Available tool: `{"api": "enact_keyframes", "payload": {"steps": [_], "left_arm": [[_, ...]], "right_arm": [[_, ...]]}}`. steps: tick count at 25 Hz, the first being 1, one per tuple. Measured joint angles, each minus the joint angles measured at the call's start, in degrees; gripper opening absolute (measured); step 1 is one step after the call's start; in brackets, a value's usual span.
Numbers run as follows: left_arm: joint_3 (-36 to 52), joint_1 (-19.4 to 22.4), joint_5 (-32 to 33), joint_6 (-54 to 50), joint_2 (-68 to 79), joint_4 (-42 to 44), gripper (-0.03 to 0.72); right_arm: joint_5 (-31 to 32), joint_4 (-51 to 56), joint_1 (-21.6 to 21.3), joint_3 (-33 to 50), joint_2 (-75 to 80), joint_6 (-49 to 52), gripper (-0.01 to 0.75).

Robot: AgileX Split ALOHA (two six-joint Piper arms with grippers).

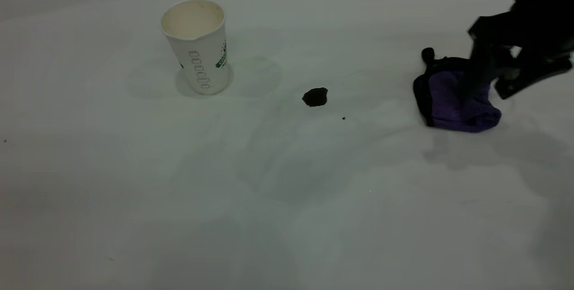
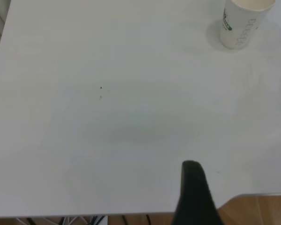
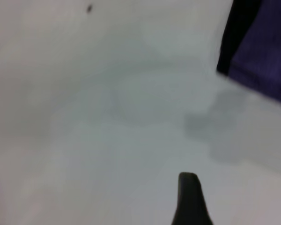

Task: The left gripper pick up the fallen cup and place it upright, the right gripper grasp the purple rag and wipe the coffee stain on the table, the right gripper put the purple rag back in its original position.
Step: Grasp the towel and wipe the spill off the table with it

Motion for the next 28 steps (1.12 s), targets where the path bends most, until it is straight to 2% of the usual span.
{"api": "enact_keyframes", "payload": {"steps": [5,11,21,25,28], "left_arm": [[0.0,0.0,0.0,0.0,0.0,0.0,0.552],[0.0,0.0,0.0,0.0,0.0,0.0,0.552],[0.0,0.0,0.0,0.0,0.0,0.0,0.552],[0.0,0.0,0.0,0.0,0.0,0.0,0.552],[0.0,0.0,0.0,0.0,0.0,0.0,0.552]], "right_arm": [[-1.0,-10.2,0.7,-8.2,6.1,8.6,0.554],[2.1,-21.6,0.9,-18.1,14.7,17.9,0.552],[4.1,-22.1,0.9,-28.6,24.9,19.3,0.535],[5.3,-24.2,0.9,-30.0,26.0,20.2,0.434],[5.5,-24.9,0.9,-30.5,26.4,20.6,0.247]]}}
